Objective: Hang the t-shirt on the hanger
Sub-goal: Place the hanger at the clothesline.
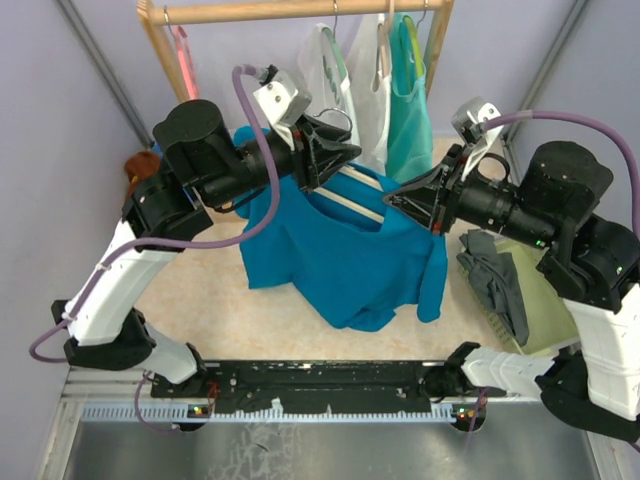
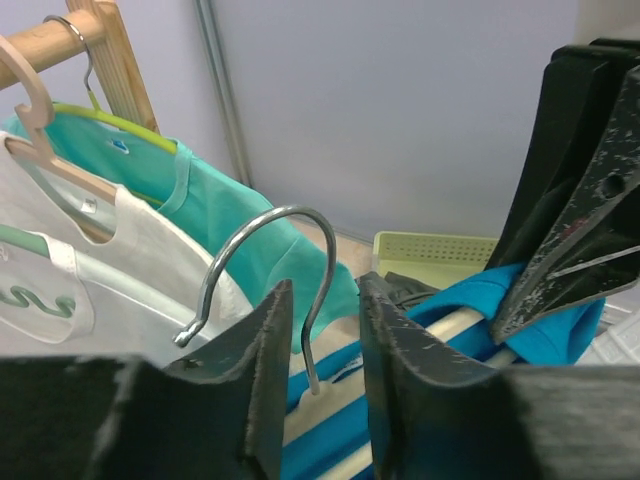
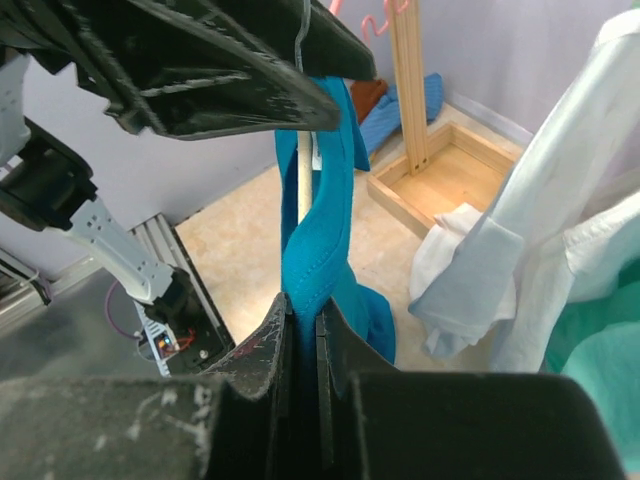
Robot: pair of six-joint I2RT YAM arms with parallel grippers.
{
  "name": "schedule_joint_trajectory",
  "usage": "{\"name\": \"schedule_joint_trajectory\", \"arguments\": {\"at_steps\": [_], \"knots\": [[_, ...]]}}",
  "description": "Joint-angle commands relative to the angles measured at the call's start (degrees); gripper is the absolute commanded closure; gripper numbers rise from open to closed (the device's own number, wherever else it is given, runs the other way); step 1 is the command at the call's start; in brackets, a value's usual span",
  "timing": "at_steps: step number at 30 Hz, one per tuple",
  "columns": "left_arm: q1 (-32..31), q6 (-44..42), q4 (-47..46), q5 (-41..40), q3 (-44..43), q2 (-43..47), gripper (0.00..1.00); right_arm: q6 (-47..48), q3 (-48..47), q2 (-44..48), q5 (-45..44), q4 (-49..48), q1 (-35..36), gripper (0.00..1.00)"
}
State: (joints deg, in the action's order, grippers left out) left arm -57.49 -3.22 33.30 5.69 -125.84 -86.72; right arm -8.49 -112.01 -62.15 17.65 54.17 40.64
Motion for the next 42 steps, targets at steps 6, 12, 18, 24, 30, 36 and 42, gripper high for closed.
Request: {"name": "schedule_joint_trajectory", "arguments": {"at_steps": [6, 12, 18, 24, 30, 36, 42], "knots": [[0.1, -1.2, -5.2, -4.2, 4.8, 7.1, 0.51, -0.5, -3.0, 2.6, -5.6, -0.2, -0.4, 1.0], [0.1, -1.3, -9.5, -13.5, 18.2, 18.1, 0.48, -0.6, -5.6, 4.6, -8.0, 2.1, -0.4, 1.0], [0.1, -0.5, -13.5, -26.6, 36.2, 31.3, 0.48, -1.3, -9.6, 6.2, -8.6, 3.9, -0.4, 1.0], [0.1, 0.1, -19.2, -32.3, 49.4, 39.5, 0.46, -2.4, -15.1, 5.6, -3.4, 5.2, -0.4, 1.0], [0.1, -1.8, -22.0, -31.3, 52.5, 40.4, 0.42, -3.7, -19.9, 4.4, 0.8, 6.5, -0.4, 1.0], [0.1, -3.6, -22.7, -27.3, 51.7, 39.5, 0.39, -4.9, -17.1, 6.0, 2.9, 4.7, -0.4, 1.0], [0.1, -4.3, -22.5, -21.4, 50.6, 37.4, 0.44, -5.6, -14.6, 7.2, 3.5, 3.1, -0.4, 1.0]]}}
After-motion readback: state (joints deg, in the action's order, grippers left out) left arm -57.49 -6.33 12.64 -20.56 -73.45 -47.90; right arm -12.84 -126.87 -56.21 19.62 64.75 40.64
